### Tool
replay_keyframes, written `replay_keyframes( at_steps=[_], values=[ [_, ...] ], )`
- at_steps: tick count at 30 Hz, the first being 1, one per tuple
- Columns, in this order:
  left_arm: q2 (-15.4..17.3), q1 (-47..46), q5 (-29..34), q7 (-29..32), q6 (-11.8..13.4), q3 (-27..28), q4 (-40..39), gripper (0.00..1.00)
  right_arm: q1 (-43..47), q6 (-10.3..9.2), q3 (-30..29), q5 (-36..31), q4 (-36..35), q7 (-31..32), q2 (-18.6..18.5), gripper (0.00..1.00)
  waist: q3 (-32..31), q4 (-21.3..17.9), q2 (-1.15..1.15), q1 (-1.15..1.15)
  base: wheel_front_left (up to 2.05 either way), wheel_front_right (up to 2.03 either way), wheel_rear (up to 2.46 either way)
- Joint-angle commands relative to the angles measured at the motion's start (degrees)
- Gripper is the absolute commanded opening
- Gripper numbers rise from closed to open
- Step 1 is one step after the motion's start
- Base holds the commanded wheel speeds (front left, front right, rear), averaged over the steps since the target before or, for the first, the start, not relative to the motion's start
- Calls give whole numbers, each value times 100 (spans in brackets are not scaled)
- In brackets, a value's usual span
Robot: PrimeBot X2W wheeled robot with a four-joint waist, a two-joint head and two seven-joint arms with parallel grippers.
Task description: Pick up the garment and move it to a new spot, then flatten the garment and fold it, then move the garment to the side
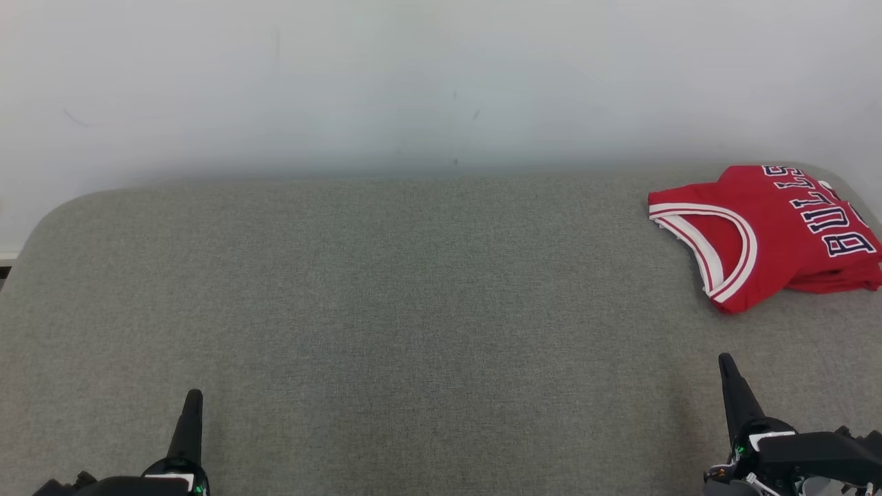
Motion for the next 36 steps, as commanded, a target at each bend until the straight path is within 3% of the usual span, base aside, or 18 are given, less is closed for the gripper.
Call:
replay_keyframes(
  at_steps=[1,24,36],
  values=[
    [-4,-96,-129,39,-40,18,-1,0,-76,-9,-37,127,-26,39,16,0,-1,6,0,0,0,0,0],
    [-51,-214,-1139,303,-48,21,58,0,-152,-12,-205,1032,-9,314,94,0,-4,92,0,0,0,0,0],
    [-49,-210,-1117,293,-45,21,55,0,-149,-12,-211,1004,-8,319,99,0,-4,92,0,0,0,0,0]
  ],
)
